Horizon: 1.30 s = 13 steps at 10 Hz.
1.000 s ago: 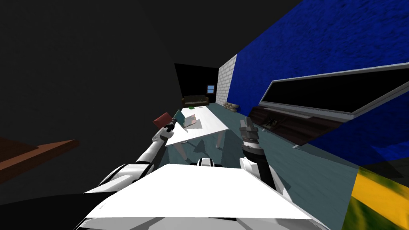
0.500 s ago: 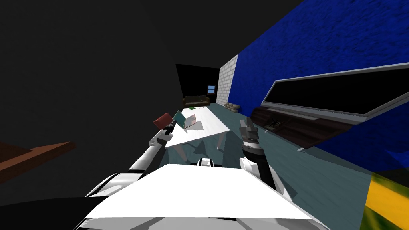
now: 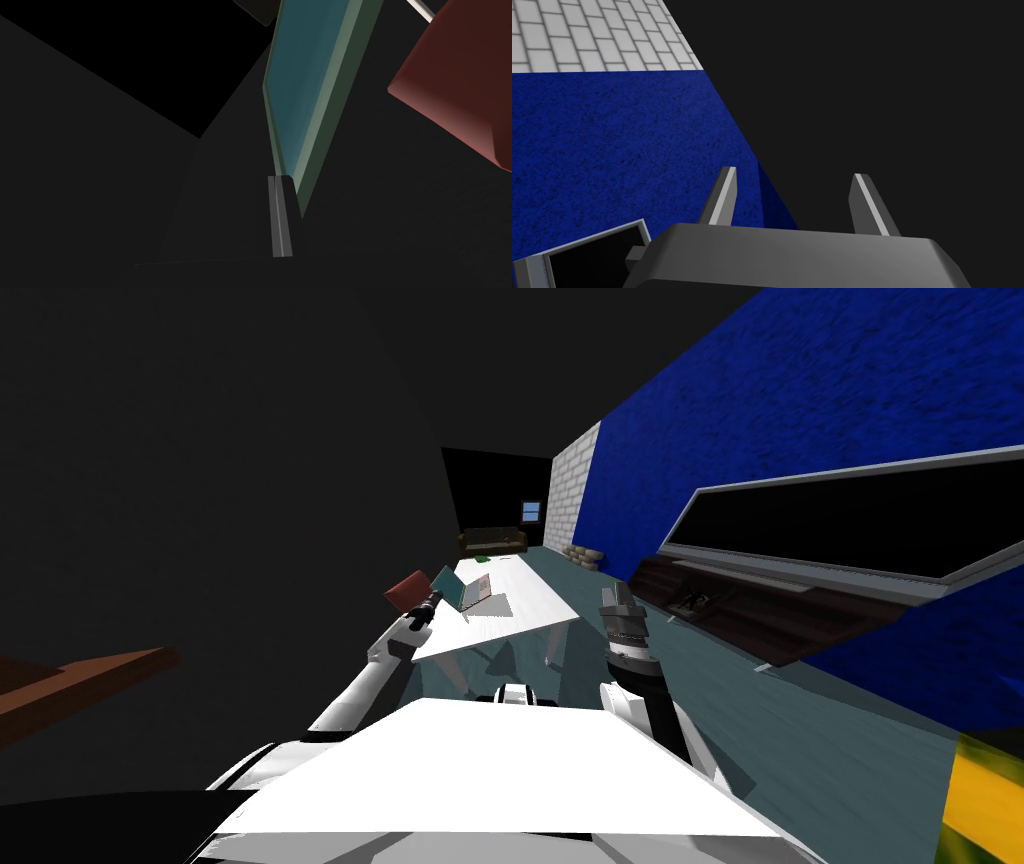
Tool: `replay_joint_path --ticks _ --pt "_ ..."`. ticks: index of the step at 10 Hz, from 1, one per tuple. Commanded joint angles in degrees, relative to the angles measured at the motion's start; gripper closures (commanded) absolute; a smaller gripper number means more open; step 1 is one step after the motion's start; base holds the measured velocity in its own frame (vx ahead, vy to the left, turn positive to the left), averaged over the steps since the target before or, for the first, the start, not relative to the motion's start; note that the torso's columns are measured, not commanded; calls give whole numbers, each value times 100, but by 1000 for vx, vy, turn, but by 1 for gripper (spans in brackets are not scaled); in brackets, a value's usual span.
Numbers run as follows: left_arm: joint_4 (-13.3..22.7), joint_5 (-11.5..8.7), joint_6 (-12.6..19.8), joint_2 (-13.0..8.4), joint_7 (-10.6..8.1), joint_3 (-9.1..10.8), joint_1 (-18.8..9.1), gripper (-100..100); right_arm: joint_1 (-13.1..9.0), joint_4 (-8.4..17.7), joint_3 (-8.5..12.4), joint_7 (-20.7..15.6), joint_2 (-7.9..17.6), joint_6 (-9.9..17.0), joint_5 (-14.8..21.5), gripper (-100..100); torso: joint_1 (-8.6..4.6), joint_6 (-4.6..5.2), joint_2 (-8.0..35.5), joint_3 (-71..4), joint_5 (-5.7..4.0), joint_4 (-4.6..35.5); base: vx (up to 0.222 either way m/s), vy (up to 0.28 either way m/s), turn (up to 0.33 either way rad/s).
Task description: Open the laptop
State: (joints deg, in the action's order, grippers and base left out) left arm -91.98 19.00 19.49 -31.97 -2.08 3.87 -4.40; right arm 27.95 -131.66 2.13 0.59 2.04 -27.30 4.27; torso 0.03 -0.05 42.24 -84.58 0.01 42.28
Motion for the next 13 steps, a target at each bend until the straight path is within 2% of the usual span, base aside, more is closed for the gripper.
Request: replay_joint_path --ticks 1,2,3,4,6,7,8,10,11,12,13 --pt "-444 -66 182 -1 32 -48 294 100 0 0 0 0 0 0 0 0 0 6 -10 -8 0 -4 49 6 -11" --pt "-578 -66 182 -1 32 -48 294 100 0 0 0 0 0 0 0 0 -2 7 -1 -3 -1 -1 19 4 -12" --pt "-794 -198 418 -5 77 -108 586 100 -1 0 0 0 0 0 0 0 -5 5 13 6 -2 3 54 1 78" --pt "-994 -198 418 -5 77 -108 769 100 0 0 0 0 0 0 0 0 -3 1 6 4 0 1 77 -5 51" --pt "-1357 -198 418 -5 77 -108 769 100 -1 0 0 0 0 0 0 0 -4 8 3 -1 -2 0 37 4 -7" --pt "-1569 -329 655 -9 122 -169 1060 100 -1 0 0 0 0 0 0 0 -1 6 14 6 -1 3 62 13 79" --pt "-1719 -329 655 -9 122 -169 1211 100 0 0 0 0 0 0 0 0 3 1 3 2 1 1 73 7 48" --pt "-2013 -329 655 -9 122 -169 1243 100 -1 0 0 0 0 0 0 0 -4 6 6 1 -2 1 33 5 -8" --pt "-2077 -329 655 -9 122 -169 1243 100 -1 0 0 0 0 0 0 0 -6 6 15 7 -2 4 0 0 0" --pt "-1986 -321 648 0 124 -174 1212 100 -1 0 0 0 0 0 0 0 -5 5 17 9 -1 5 0 0 0" --pt "-1809 -504 584 47 209 -248 1067 -100 -1 0 0 0 0 0 0 0 -3 4 12 6 -1 3 -55 -58 -187"
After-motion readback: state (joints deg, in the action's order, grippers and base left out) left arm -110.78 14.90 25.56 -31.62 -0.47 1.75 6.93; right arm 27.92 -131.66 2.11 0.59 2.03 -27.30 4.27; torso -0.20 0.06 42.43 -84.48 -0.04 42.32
